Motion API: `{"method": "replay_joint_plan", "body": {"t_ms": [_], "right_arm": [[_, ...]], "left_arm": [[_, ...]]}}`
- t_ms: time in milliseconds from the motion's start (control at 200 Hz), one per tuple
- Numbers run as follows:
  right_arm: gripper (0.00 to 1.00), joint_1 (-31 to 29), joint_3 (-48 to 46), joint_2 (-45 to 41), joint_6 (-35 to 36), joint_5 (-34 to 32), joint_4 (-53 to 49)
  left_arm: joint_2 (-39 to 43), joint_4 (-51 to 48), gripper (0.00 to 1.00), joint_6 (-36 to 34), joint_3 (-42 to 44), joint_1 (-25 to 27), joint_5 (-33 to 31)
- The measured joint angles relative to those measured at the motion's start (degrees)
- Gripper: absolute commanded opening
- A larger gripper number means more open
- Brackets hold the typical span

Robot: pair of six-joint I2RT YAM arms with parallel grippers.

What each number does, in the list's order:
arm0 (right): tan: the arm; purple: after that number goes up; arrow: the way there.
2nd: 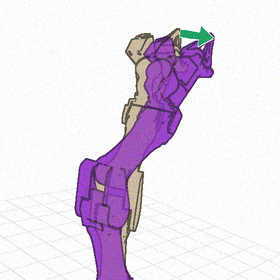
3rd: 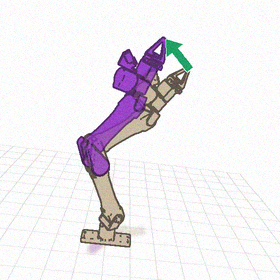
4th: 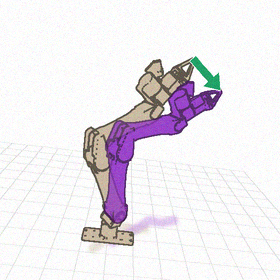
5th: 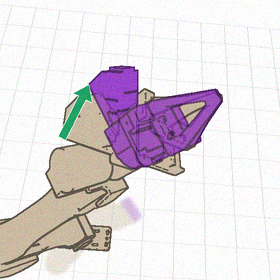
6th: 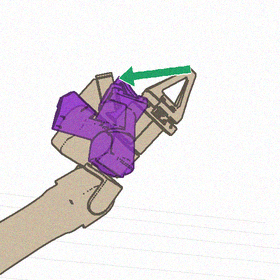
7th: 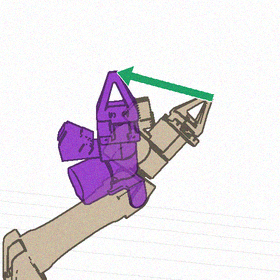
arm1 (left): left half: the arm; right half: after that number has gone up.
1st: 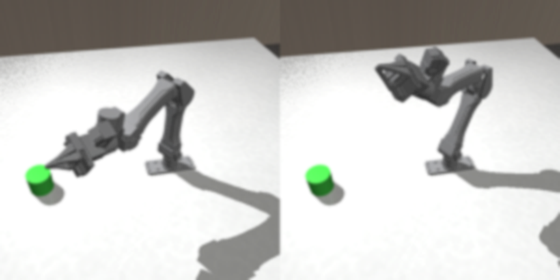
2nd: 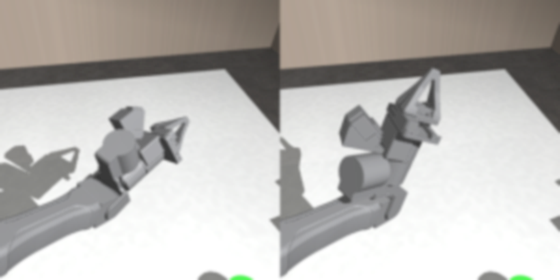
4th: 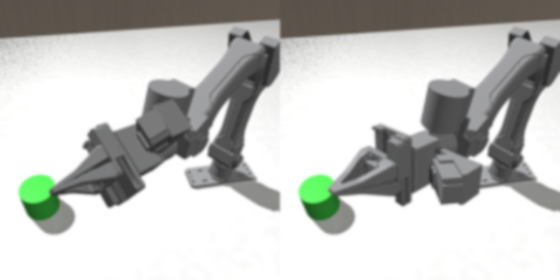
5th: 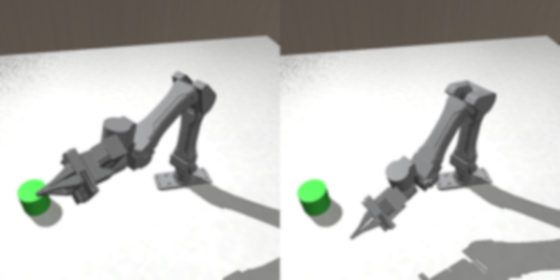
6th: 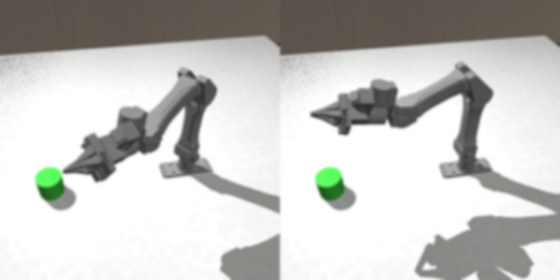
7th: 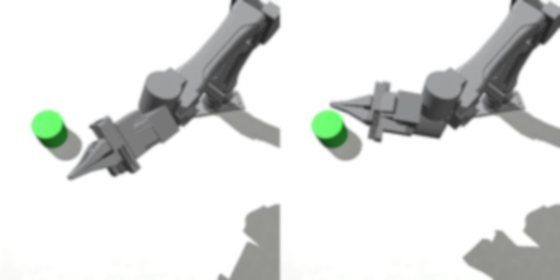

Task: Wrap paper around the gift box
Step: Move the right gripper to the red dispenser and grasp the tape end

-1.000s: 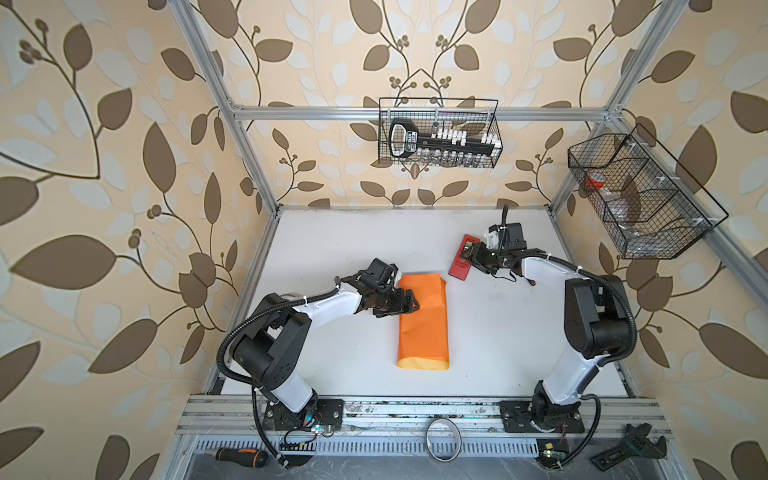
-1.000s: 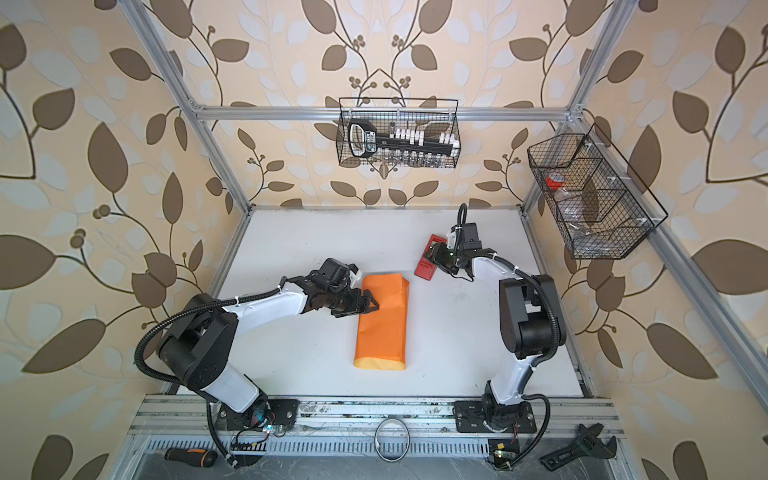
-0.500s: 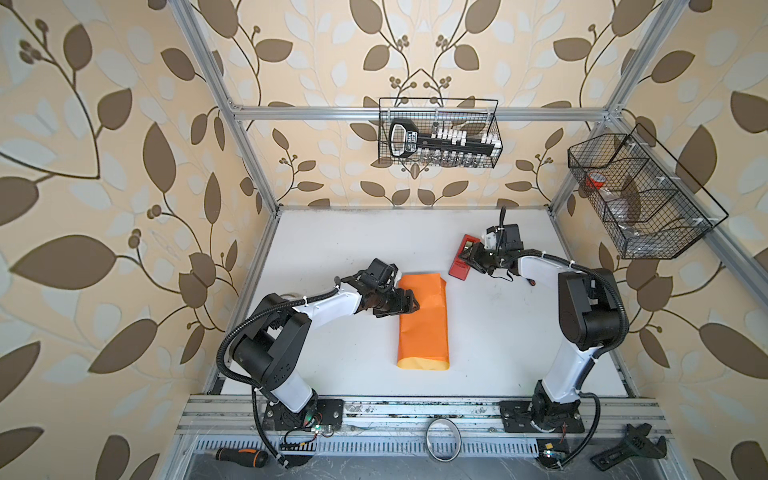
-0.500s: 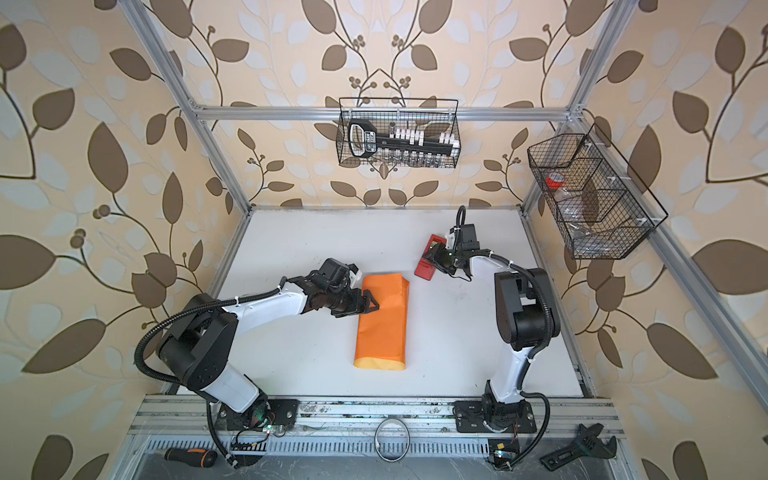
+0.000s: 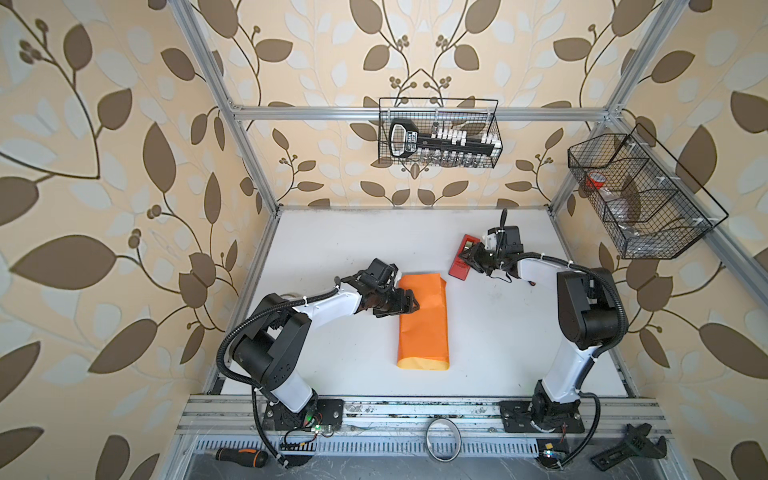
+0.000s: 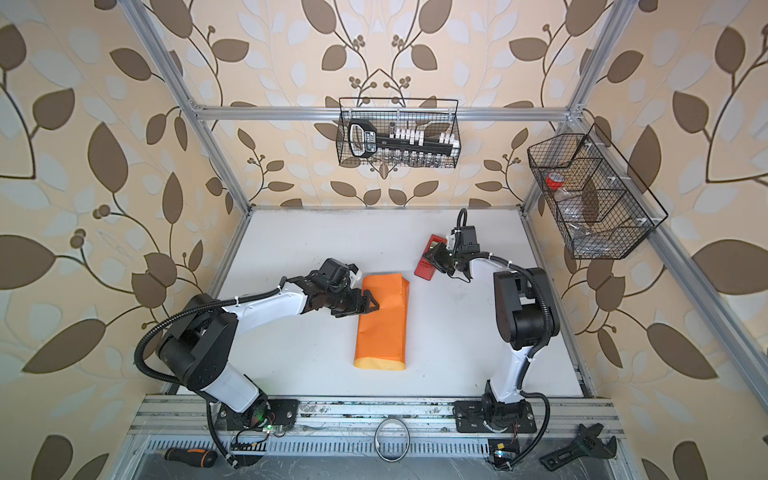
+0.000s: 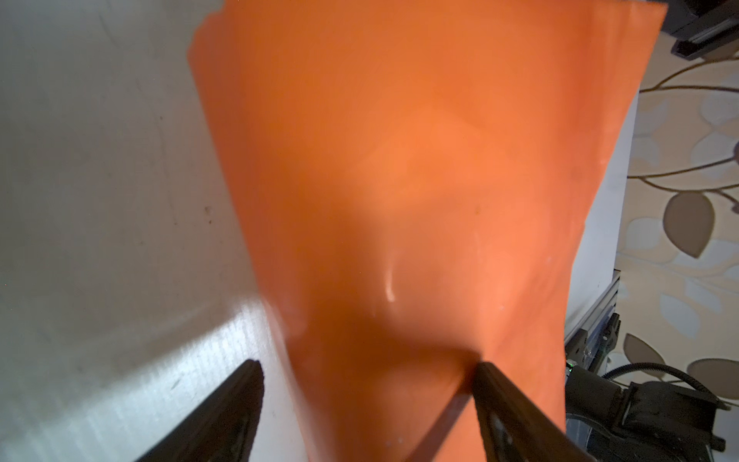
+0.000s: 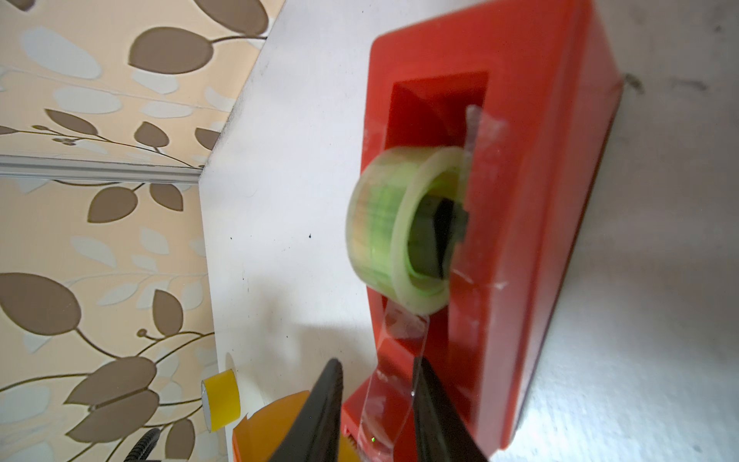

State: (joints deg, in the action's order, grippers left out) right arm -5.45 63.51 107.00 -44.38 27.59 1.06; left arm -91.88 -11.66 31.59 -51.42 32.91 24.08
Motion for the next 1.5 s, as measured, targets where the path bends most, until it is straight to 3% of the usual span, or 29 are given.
{"method": "replay_joint_plan", "body": {"t_ms": [1135,1499], "right_arm": [[0.12,0.2,-4.5,0.0,-6.8,0.7,7.8],[0.00,0.3,-4.6,0.0,-8.5,1.0,9.1]], "left_arm": [[0.2,0.5,0.83,0.0,0.3,0.0,0.0],[0.2,0.9,0.83,0.0,0.6,0.0,0.0]]}}
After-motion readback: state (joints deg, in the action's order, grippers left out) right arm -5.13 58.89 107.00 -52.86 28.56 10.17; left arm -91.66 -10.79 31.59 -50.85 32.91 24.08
